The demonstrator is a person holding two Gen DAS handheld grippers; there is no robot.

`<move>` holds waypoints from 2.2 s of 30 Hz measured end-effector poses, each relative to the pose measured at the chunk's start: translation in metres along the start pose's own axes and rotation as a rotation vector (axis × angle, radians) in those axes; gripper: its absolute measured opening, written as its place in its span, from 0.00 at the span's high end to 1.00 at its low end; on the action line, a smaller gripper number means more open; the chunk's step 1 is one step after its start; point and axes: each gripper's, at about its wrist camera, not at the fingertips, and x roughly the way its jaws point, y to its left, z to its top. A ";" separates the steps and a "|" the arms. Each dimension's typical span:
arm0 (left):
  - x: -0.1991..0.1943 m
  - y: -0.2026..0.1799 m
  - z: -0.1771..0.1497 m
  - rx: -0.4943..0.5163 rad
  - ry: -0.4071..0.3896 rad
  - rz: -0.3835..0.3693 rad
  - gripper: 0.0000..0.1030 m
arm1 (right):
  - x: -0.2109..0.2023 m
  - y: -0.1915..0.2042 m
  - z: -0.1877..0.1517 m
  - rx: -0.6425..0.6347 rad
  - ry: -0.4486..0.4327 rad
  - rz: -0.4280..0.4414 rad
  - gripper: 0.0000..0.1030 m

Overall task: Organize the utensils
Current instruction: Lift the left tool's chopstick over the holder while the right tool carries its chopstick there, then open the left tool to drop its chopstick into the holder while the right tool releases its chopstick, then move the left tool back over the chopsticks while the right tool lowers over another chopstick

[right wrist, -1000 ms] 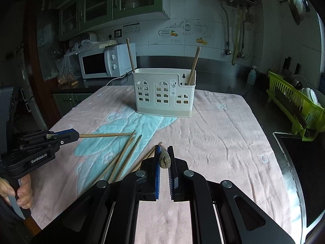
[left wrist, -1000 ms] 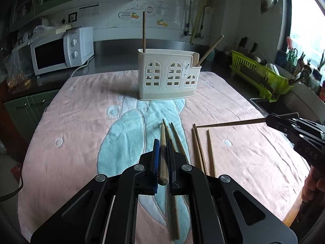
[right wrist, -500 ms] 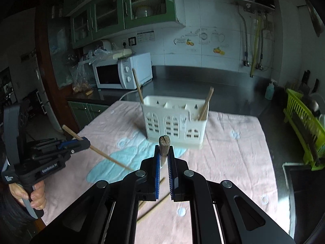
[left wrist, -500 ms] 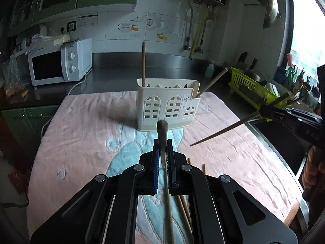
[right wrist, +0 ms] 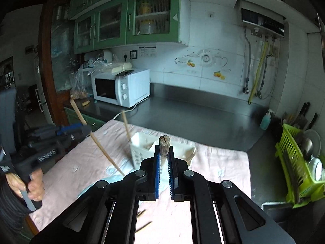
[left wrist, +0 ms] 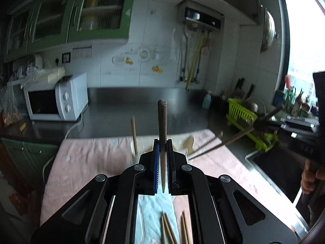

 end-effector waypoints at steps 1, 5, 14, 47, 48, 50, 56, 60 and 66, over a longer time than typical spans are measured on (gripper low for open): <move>0.000 -0.002 0.009 0.007 -0.024 0.008 0.95 | 0.001 -0.003 0.003 0.003 -0.005 -0.004 0.93; 0.008 -0.007 0.040 0.027 -0.098 0.047 0.95 | 0.010 -0.015 0.017 0.011 -0.013 -0.024 0.93; 0.058 -0.006 0.069 0.046 -0.123 0.135 0.95 | 0.053 -0.032 0.026 0.009 0.043 -0.037 0.93; 0.014 0.017 0.011 0.004 0.017 0.176 0.73 | 0.047 -0.013 -0.012 0.016 0.082 -0.060 0.76; 0.007 0.017 0.007 0.003 0.014 0.179 0.66 | 0.040 -0.009 -0.019 0.016 0.078 -0.058 0.76; -0.011 0.016 -0.006 0.008 0.013 0.190 0.65 | 0.028 0.000 -0.036 0.024 0.077 -0.041 0.76; -0.054 0.017 -0.044 0.012 0.023 0.212 0.53 | 0.006 0.031 -0.096 0.074 0.117 0.030 0.76; -0.075 0.016 -0.069 0.026 0.014 0.239 0.48 | 0.005 0.054 -0.141 0.106 0.175 0.064 0.76; -0.096 0.013 -0.102 0.055 0.018 0.264 0.41 | 0.016 0.081 -0.202 0.179 0.283 0.098 0.76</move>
